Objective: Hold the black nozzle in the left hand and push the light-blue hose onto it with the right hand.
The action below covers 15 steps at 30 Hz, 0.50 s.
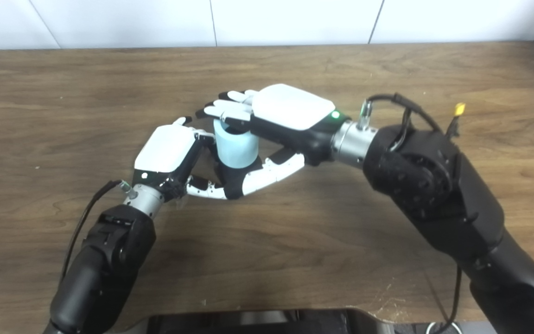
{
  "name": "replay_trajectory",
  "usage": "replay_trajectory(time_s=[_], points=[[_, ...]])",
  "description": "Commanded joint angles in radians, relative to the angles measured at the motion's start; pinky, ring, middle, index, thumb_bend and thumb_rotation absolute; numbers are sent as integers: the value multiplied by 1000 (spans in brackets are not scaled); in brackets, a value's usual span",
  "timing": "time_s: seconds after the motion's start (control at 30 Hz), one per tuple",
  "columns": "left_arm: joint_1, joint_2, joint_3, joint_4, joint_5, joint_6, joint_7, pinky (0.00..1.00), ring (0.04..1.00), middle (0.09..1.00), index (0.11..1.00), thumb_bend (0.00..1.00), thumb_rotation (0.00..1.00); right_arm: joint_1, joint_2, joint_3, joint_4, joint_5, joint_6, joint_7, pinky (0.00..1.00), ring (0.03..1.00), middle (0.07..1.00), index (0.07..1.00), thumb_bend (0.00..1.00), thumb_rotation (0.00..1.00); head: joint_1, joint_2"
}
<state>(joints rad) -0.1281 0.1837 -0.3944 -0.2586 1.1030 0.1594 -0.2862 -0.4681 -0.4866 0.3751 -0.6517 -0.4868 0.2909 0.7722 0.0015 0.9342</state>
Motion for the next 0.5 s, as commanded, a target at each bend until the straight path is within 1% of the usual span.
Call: replay_trajectory(time_s=[0.0, 0.1, 0.17, 0.3, 0.37, 0.47], points=[[-21, -3, -4, -8, 0, -13, 10, 942, 733, 651, 484, 520, 45, -36, -1, -46, -30, 29, 12, -16, 949, 974, 958, 965, 712, 1000, 4, -3], [-19, -4, -2, -4, 0, -13, 18, 940, 731, 651, 484, 520, 46, -30, 0, -89, -21, 59, 20, -30, 950, 961, 957, 962, 672, 1000, 5, -3], [-17, -5, 1, -3, -4, -15, 24, 939, 731, 652, 484, 520, 46, -24, 0, -112, -14, 73, 27, -33, 941, 949, 947, 953, 665, 1000, 4, -6], [-14, -6, 7, -1, -11, -19, 40, 932, 728, 651, 485, 520, 45, 32, 22, -167, 18, 122, 35, -78, 861, 941, 934, 936, 630, 1000, 5, -9], [-13, -6, 8, 1, -11, -22, 46, 930, 727, 651, 485, 520, 45, 56, 31, -183, 33, 134, 37, -98, 815, 922, 935, 939, 623, 1000, 4, -9], [-10, -7, 10, 4, -12, -24, 52, 920, 723, 649, 485, 520, 45, 84, 43, -197, 48, 148, 55, -119, 773, 890, 938, 947, 612, 1000, 8, -11]])
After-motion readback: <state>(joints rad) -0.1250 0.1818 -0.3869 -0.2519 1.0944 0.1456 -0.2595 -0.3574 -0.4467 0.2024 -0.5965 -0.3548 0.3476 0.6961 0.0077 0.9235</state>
